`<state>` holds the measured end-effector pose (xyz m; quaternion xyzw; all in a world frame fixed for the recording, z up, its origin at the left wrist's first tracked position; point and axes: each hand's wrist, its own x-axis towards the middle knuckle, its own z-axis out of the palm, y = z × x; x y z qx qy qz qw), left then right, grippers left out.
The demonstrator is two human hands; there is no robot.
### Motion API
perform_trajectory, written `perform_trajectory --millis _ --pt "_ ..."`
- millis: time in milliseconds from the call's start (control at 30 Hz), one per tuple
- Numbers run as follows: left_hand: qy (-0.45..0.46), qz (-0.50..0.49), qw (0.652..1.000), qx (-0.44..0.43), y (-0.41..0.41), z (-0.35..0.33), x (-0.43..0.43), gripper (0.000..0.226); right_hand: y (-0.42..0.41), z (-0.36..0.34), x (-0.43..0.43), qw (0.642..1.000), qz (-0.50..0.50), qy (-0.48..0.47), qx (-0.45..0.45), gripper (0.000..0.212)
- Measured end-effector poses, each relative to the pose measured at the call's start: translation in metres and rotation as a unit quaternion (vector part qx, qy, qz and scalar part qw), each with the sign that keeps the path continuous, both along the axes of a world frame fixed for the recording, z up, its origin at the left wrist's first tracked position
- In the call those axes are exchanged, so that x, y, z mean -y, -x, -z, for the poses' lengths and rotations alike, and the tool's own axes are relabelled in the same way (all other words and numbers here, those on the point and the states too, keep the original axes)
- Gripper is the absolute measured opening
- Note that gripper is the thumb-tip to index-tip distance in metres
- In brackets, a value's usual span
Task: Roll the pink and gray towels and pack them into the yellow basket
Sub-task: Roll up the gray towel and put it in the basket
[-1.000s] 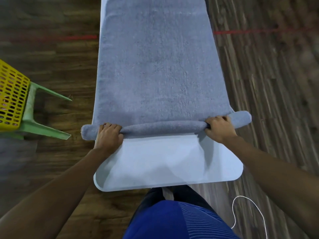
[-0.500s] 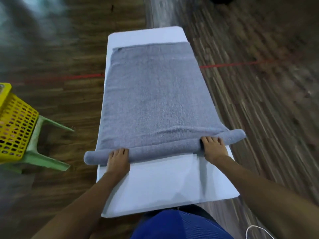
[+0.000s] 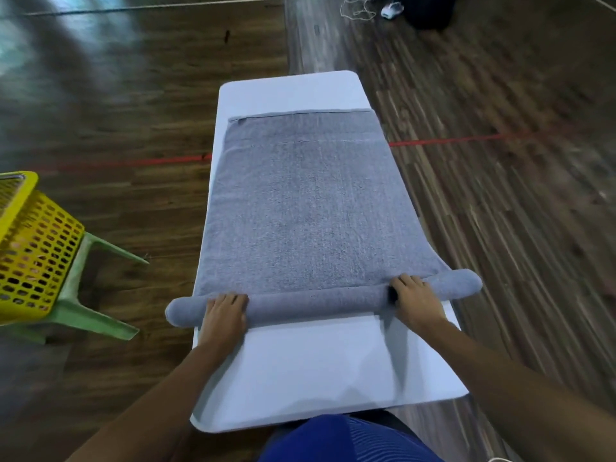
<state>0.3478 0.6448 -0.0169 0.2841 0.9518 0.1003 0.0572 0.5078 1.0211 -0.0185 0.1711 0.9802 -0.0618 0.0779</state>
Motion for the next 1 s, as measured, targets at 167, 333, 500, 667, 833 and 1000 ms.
perform_trajectory --millis 167,333,500,667,833,1000 --pt "0.071 0.029 0.996 0.035 -0.008 0.011 0.006 0.047 -0.012 0.005 0.008 1.0 0.006 -0.008 0.029 0.047" --pt "0.105 0.045 0.992 0.059 0.002 -0.007 0.0 0.027 0.011 -0.018 -0.004 0.982 0.007 0.026 0.185 0.044" --pt "0.049 -0.042 0.994 0.089 0.017 -0.003 0.002 0.029 0.014 -0.013 -0.018 0.995 0.049 0.013 0.086 0.032" --pt "0.01 0.023 0.999 -0.033 0.0 0.007 0.008 0.035 -0.012 0.009 -0.006 0.999 0.006 0.002 -0.032 0.031" --pt "0.074 0.05 0.996 0.005 -0.004 0.015 0.018 0.049 -0.028 0.023 0.0 0.999 0.006 -0.034 -0.016 0.041" --pt "0.107 0.061 0.991 0.054 0.004 -0.009 0.002 0.033 -0.011 -0.003 -0.001 0.996 0.026 -0.022 0.083 0.038"
